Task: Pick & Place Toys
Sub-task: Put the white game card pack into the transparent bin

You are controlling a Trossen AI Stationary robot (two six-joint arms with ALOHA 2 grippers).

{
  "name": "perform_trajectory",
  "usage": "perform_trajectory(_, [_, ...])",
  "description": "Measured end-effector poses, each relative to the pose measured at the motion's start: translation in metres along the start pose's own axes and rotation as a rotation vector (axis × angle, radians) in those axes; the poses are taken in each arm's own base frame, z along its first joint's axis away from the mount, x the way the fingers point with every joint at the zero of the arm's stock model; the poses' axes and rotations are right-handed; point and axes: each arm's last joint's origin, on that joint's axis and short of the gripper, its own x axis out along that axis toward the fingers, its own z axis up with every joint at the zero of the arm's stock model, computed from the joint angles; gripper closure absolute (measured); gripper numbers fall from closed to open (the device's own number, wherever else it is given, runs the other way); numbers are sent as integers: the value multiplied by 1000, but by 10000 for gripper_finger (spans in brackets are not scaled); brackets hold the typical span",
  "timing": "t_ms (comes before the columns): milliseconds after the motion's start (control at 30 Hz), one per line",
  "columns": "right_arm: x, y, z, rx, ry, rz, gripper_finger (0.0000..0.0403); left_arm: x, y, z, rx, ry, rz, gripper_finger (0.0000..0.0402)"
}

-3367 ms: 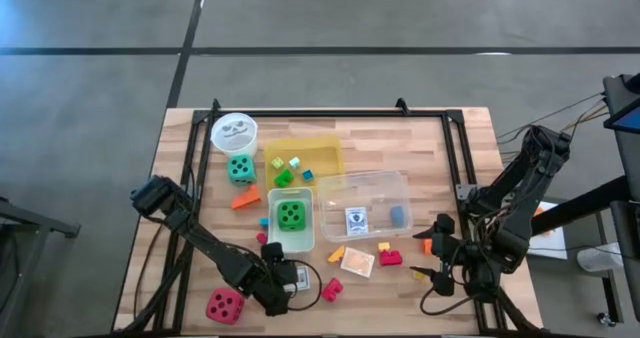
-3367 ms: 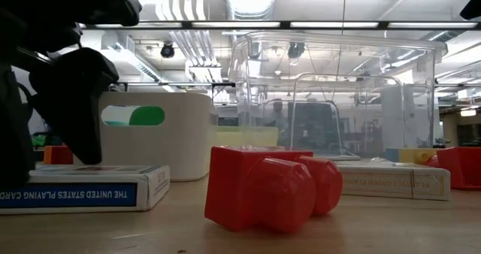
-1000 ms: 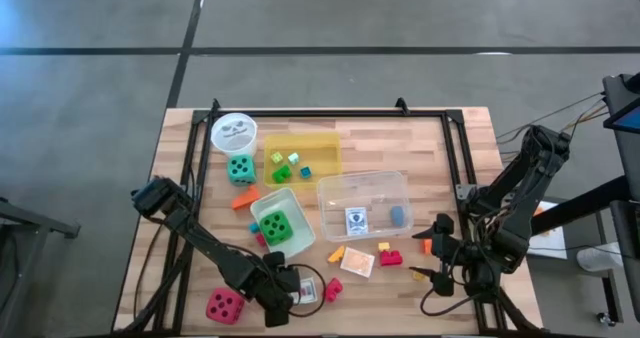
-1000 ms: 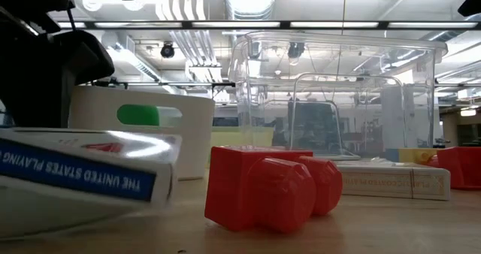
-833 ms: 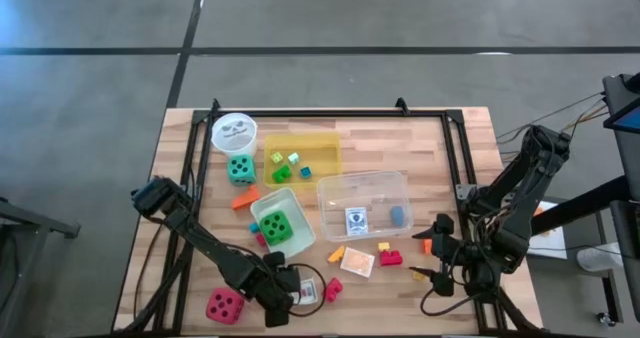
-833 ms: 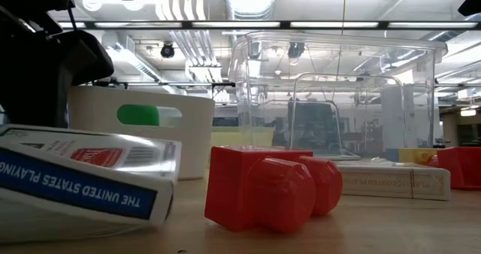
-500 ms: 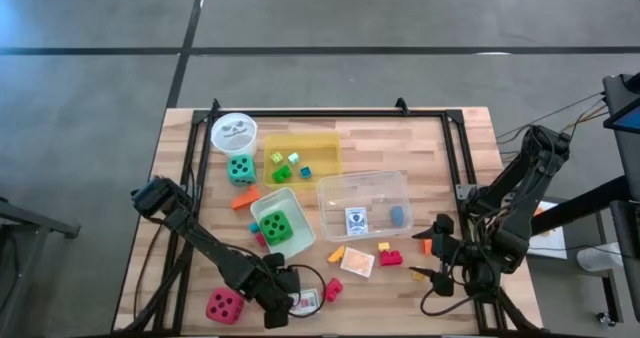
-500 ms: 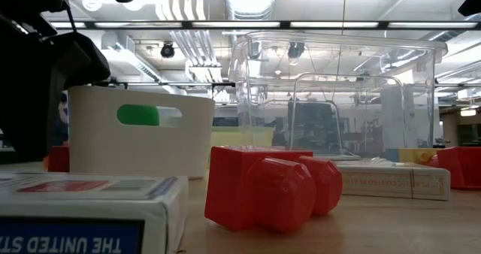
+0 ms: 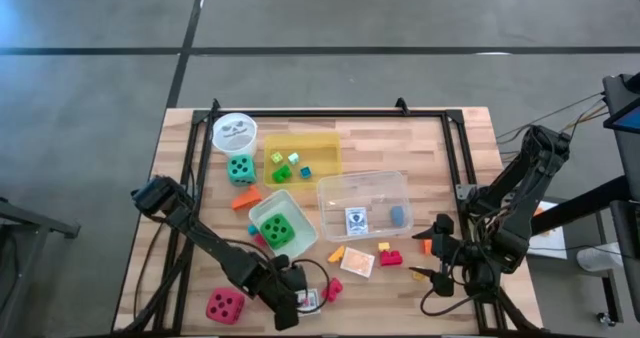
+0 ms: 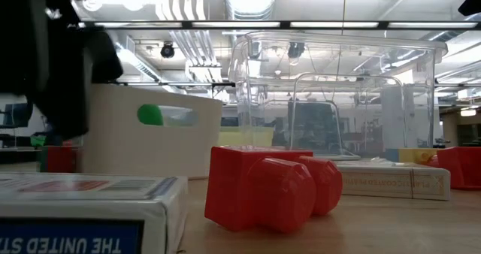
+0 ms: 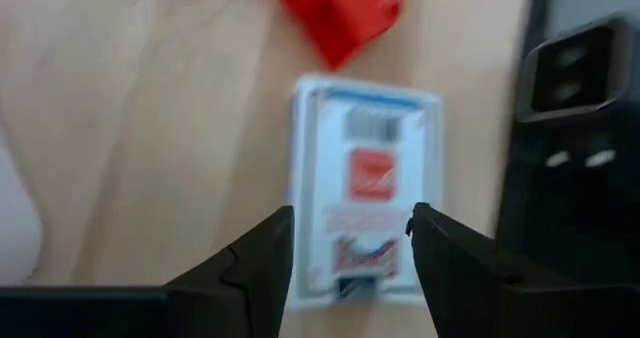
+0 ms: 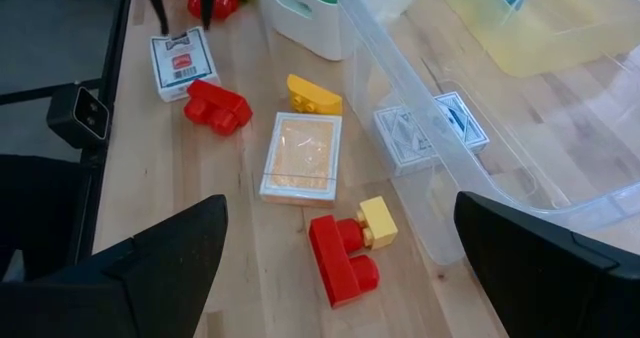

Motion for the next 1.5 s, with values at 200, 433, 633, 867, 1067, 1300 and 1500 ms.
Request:
perform_trajectory(200, [0, 0, 0, 0, 0, 1, 22, 0, -5, 4, -8, -34, -48, 204])
perform_trajectory(433, [0, 0, 0, 0, -1, 2, 22, -2, -8, 6, -12, -41, -57, 133])
perform_trajectory(633, [0, 0, 0, 3, -1, 2, 22, -12, -21, 17, 12, -73, -103, 66])
perform_trajectory(867, [0, 0, 0, 3, -1, 3, 22, -21, -35, 28, 84, -133, -121, 53])
perform_trajectory(1067, [0, 2, 1, 12, -4, 14, 22, -2, -40, 23, 179, -57, -22, 52])
perform_trajectory(1300, [0, 2, 1, 16, -5, 18, 22, 17, -41, 23, 225, 29, 92, 52])
perform_trajectory(1500, [0, 2, 1, 16, -6, 18, 22, 21, -41, 22, 240, 22, 130, 52])
